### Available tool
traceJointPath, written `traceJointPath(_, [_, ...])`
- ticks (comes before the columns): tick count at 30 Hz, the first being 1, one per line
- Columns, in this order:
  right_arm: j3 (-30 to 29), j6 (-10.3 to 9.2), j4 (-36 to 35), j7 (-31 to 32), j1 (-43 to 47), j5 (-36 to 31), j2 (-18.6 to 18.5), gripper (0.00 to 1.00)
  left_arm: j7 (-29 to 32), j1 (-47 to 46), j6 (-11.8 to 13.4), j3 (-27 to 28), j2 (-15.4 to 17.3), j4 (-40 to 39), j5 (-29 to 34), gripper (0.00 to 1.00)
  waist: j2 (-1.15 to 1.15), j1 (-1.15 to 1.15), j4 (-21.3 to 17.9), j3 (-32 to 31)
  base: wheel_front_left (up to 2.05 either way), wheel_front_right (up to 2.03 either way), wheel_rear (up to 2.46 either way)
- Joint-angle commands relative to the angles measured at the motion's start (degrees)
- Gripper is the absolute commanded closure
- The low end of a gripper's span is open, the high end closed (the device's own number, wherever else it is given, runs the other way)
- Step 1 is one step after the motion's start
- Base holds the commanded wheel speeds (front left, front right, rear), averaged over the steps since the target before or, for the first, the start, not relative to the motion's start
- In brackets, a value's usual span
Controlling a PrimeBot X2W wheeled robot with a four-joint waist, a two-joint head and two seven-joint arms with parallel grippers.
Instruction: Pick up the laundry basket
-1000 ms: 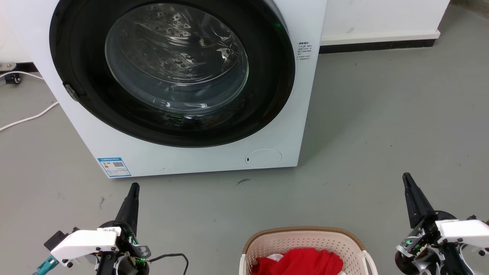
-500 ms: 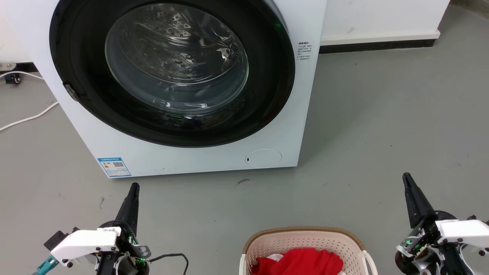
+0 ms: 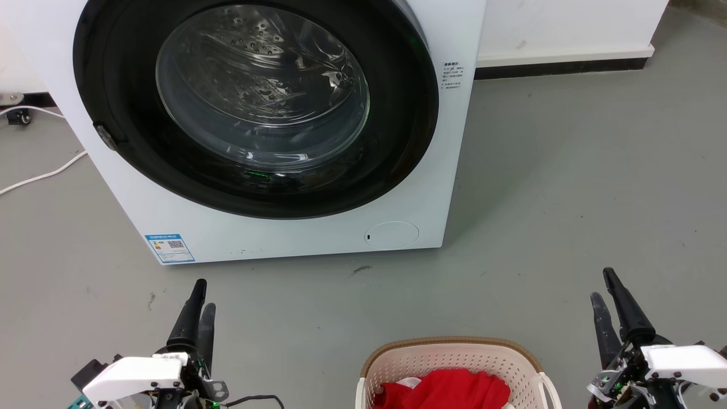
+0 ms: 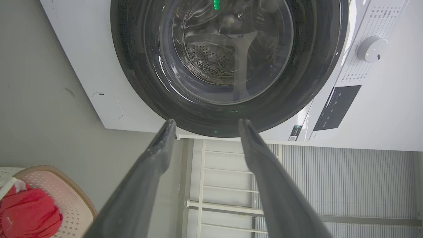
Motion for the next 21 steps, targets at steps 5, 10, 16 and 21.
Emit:
traceJointPath(5, [-0.1, 0.01, -2.6, -1.86, -0.6, -6.09, -0.13, 0.0, -1.86, -1.02, 0.06, 0.07, 0.18, -2.22, 5.86, 0.0, 0.0, 0.0, -0.02, 0.09, 0.0, 0.0, 0.0])
traceJointPath(10, [0.34, 0.01, -4.74, -3.21, -0.04, -13.77, -0.15, 0.0, -3.22, -0.91, 1.0, -0.38, 0.2, -3.78, 12.36, 0.0, 0.0, 0.0, -0.05, 0.17, 0.0, 0.0, 0.0])
traceJointPath(16, [1.11, 0.01, -6.79, -4.75, 0.61, -22.2, -0.17, 0.0, -4.74, -0.58, 2.69, -1.71, 0.22, -5.15, 19.71, 0.0, 0.0, 0.0, -0.06, 0.21, 0.0, 0.0, 0.0])
traceJointPath(21, [2.06, 0.01, -8.44, -5.95, 1.16, -29.66, -0.19, 0.0, -5.95, -0.44, 3.83, -2.82, 0.23, -5.83, 25.5, 0.0, 0.0, 0.0, -0.03, 0.23, 0.0, 0.0, 0.0])
